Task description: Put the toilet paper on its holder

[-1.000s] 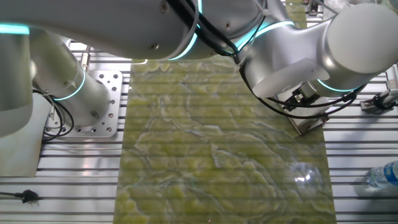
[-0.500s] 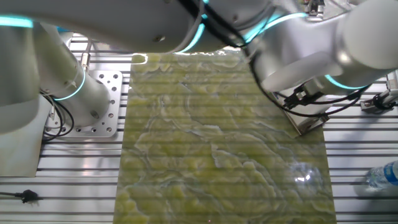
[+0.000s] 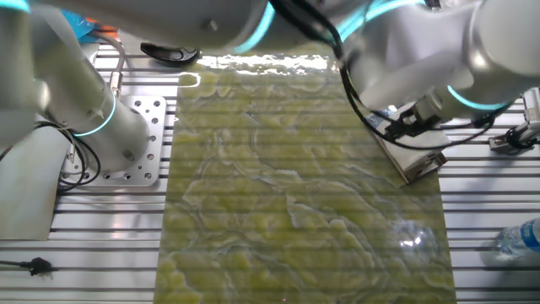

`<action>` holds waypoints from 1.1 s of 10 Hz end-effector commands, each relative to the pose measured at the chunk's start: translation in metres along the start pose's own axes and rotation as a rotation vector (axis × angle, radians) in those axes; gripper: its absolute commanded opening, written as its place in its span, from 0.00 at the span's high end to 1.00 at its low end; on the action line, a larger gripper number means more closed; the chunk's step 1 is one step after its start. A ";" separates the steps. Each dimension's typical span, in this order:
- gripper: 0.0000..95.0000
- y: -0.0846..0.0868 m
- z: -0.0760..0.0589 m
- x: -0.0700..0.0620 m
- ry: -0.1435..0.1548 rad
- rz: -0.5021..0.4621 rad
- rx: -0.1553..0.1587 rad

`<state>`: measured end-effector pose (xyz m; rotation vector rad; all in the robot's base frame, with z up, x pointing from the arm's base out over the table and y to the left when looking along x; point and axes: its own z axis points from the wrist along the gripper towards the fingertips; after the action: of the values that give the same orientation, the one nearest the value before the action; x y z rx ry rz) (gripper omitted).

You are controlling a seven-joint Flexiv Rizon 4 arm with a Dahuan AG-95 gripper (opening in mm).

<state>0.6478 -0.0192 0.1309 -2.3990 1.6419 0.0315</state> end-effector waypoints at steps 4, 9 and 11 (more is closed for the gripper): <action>0.00 -0.007 -0.008 -0.012 0.063 0.193 -0.028; 0.00 -0.003 -0.011 -0.022 0.096 0.323 -0.036; 0.00 0.000 -0.013 -0.032 0.150 0.437 -0.042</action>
<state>0.6374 0.0061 0.1475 -2.1211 2.1432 -0.0095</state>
